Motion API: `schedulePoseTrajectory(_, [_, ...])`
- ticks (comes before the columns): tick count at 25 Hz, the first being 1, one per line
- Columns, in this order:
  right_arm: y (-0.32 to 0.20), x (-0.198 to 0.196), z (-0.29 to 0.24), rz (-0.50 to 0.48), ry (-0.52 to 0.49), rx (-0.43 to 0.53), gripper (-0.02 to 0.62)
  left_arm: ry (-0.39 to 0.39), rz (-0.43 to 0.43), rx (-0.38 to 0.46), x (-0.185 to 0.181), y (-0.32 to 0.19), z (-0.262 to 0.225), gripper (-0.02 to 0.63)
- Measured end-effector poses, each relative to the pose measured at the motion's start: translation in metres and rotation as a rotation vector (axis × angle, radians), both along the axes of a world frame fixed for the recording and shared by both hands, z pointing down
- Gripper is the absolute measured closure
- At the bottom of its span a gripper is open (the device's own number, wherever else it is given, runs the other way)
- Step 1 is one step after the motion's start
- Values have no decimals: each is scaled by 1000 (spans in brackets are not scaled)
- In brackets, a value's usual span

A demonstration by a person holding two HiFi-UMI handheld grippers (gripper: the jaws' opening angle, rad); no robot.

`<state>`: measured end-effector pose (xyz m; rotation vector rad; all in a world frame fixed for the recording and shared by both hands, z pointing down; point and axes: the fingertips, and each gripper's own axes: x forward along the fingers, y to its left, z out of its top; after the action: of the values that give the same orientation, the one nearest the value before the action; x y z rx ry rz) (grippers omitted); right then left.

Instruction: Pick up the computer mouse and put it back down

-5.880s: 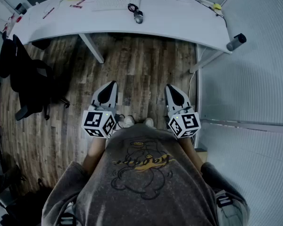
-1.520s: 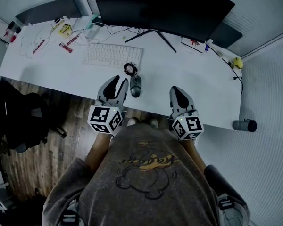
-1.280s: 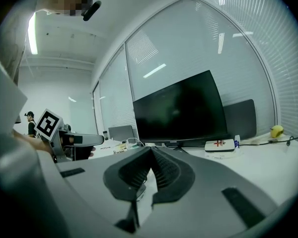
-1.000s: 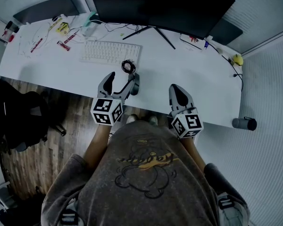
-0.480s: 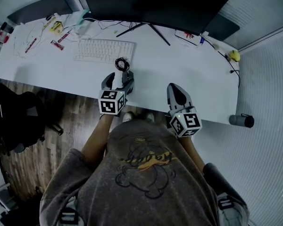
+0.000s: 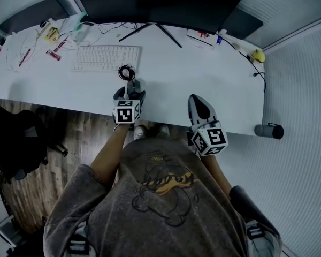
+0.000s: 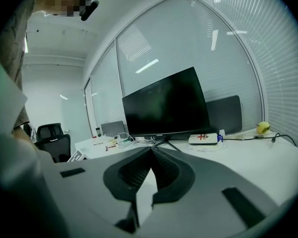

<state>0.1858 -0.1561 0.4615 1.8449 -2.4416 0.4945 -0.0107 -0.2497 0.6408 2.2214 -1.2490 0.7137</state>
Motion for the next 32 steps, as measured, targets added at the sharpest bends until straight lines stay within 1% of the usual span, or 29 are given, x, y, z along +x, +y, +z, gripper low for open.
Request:
schedulePoseTrajectory(6, [6, 19, 4, 34, 8, -14, 588, -54, -8, -51, 2, 0, 26, 236])
schedulePoseTrajectory(16, [5, 33, 8, 48, 16, -29, 588, -132, -38, -57, 2, -4, 41, 239])
schedulePoseTrajectory(21, [4, 32, 9, 45, 12, -35, 588, -141, -49, -52, -2, -4, 40, 239])
schedulePoseTrajectory(27, [3, 30, 10, 41, 7, -33, 588, -139, -46, -50, -5, -3, 39, 258])
schedulePoseTrajectory(32, [1, 29, 9, 40, 3, -31, 588, -145, -37, -25, -7, -4, 33, 264])
